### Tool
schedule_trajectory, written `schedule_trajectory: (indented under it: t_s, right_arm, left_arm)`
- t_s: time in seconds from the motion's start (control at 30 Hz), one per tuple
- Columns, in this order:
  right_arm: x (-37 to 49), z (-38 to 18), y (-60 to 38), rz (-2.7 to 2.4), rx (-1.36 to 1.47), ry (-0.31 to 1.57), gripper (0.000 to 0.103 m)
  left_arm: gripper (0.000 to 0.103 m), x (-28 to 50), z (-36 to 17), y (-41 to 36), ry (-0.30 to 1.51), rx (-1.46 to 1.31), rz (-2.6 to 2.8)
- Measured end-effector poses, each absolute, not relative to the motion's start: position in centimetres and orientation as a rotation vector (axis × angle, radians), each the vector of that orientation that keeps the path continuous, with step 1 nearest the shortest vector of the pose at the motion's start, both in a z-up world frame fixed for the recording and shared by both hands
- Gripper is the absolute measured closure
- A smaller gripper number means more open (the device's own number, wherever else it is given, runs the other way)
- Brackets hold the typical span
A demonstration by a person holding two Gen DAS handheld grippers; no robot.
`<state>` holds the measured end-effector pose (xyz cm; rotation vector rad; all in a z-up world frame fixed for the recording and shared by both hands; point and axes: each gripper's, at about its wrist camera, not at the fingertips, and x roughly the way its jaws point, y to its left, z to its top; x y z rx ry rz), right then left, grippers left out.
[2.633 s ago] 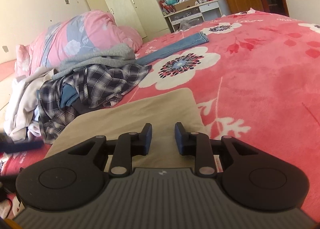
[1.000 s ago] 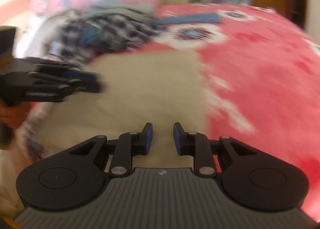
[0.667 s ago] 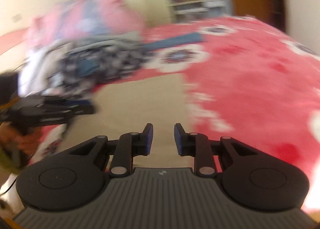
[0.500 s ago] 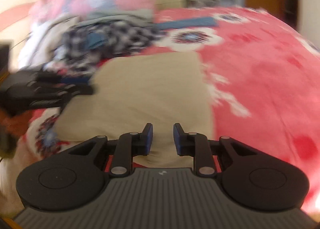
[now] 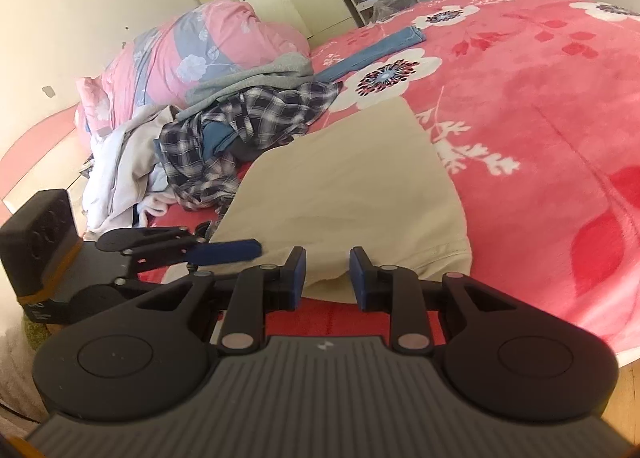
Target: Fold clothes
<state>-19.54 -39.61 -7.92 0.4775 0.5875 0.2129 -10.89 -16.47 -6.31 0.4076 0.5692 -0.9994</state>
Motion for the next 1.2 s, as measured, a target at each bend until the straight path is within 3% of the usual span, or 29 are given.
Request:
schedule_trajectory:
  t_s: [0.2,0.33,0.43,0.7,0.97,1.13,1.2]
  right_arm:
    - [-19.0,-7.7,-39.9,0.235,0.442,0.558,0.079]
    - [-18.4,-7.4,-39.5,0.263,0.362,0.551,0.079]
    - [-17.6,-6.7,-38.6,0.327,0.202,0.537,0.079]
    - [-14.9,-5.9,-35.8,0.582,-0.279,0.558,0.076]
    - [-12.5,-7.5,-33.7,0.707,-0.522,0.637,0.078]
    - [-14.1,-7.9,-32.6,0.63,-0.611,0.552,0.093]
    - [-15.2,-8.4,-31.9,0.564,-0.667,0.492,0.094]
  left_arm:
    - [0.067,-11.5,-6.4,-17.2,0.531,0.514,-1.001]
    - [0.089,-11.9,-6.5,-17.7,0.49,0.577,-0.986]
    - [0.096,-12.2,-6.2,-17.8,0.44,0.6,-0.975]
    - [0.098,-12.7,-6.2,-17.9,0.375,0.648,-0.978]
    - [0.098,-12.4,-6.0,-17.7,0.385,0.641,-0.997]
    - [0.073,-12.3,-6.4,-17.4,0.414,0.645,-1.018]
    - [0.072,-12.2,-6.8,-17.8,0.417,0.674,-1.0]
